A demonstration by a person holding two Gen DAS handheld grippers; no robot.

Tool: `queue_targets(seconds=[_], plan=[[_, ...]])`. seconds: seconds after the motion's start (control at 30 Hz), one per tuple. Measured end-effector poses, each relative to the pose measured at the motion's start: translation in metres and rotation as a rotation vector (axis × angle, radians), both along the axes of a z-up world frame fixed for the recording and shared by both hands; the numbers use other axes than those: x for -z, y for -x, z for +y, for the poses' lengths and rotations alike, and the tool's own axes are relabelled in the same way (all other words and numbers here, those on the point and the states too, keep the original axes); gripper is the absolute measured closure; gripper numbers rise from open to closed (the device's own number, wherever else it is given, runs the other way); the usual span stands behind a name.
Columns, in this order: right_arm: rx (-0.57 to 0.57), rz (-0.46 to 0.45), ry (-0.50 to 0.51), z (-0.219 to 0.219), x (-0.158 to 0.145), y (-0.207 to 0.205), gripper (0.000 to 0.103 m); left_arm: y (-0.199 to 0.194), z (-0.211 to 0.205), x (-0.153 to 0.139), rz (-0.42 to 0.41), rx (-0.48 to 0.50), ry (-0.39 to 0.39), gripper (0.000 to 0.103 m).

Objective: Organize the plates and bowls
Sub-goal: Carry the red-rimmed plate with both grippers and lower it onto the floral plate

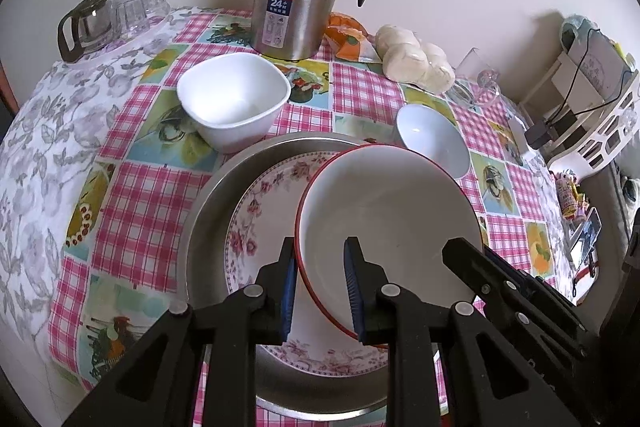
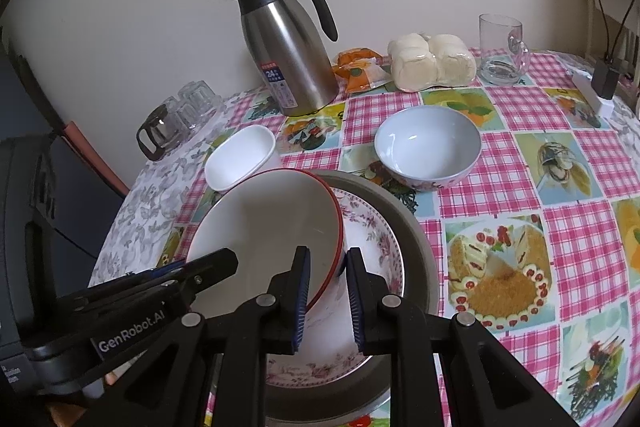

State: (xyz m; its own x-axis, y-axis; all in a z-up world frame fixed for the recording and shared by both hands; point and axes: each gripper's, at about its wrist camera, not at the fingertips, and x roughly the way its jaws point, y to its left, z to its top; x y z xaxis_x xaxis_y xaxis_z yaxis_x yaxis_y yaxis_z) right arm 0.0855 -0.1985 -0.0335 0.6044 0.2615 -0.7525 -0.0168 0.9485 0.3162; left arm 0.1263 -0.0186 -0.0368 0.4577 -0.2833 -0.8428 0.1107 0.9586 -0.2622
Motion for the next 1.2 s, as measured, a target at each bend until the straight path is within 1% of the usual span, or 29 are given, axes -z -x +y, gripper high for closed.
queue_targets(seconds=[0.17, 0.37, 0.57, 0.73, 0.8, 0.9, 1.1, 1.2], plan=[[-0.012, 0.000, 0.000, 0.004, 0.001, 0.002, 0.083, 0.001, 0.004, 0.000, 0.004, -0.011, -0.003, 0.080], [-0.008, 0.022, -0.008, 0.004, 0.009, 0.000, 0.083, -0.001, 0.004, 0.001, 0.014, -0.010, -0.005, 0.080], [-0.013, 0.035, 0.006, 0.007, 0.014, -0.004, 0.083, -0.006, 0.003, 0.009, 0.039, -0.011, -0.016, 0.080], [-0.008, 0.043, -0.004, 0.007, 0.017, -0.007, 0.083, -0.009, 0.002, 0.011, 0.040, -0.009, -0.047, 0.080], [-0.012, 0.042, -0.019, 0.007, 0.018, -0.008, 0.083, -0.010, 0.002, 0.012, 0.041, -0.009, -0.047, 0.080], [-0.013, 0.041, 0.002, 0.010, 0.018, -0.009, 0.083, -0.012, 0.002, 0.012, 0.041, -0.008, -0.055, 0.080], [-0.013, 0.055, 0.007, 0.011, 0.022, -0.012, 0.082, -0.014, 0.000, 0.014, 0.045, -0.002, -0.066, 0.080], [-0.012, 0.061, 0.002, 0.010, 0.023, -0.013, 0.082, -0.016, -0.003, 0.014, 0.046, 0.003, -0.084, 0.080]])
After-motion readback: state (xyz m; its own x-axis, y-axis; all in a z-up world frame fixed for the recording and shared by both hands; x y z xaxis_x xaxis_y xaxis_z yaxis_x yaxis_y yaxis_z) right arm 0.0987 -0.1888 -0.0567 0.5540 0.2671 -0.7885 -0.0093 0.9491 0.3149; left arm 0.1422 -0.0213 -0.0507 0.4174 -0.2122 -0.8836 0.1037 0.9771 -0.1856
